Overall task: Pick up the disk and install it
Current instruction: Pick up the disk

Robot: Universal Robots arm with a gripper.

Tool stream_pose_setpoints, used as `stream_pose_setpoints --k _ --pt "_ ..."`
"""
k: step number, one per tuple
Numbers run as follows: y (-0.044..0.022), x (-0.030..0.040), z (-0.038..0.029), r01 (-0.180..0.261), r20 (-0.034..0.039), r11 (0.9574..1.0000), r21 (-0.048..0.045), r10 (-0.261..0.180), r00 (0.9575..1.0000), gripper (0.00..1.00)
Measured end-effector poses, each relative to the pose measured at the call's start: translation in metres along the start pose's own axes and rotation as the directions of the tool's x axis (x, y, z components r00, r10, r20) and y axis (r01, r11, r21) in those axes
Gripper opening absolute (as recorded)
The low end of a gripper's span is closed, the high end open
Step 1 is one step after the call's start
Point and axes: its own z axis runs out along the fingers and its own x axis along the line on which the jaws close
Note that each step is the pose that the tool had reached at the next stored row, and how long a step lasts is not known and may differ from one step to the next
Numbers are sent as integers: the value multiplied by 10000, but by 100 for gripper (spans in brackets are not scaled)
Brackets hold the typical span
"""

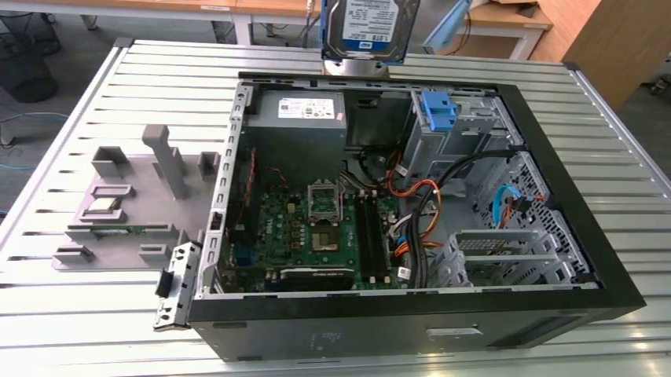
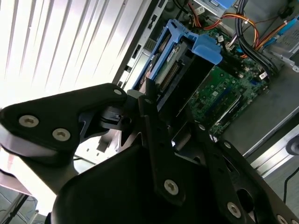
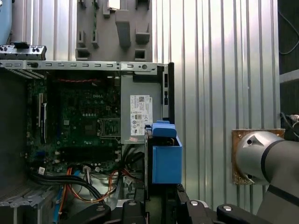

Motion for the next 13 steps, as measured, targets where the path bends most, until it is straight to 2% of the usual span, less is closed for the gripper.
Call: stream_pose_setpoints --k 7,9,13 --pt "-197 -4 -4 1 1 10000 0 -1 10000 35" --pt "-220 -4 -5 0 1 10000 -1 0 10000 35" --pt "-224 -5 -5 -1 1 10000 1 1 10000 35"
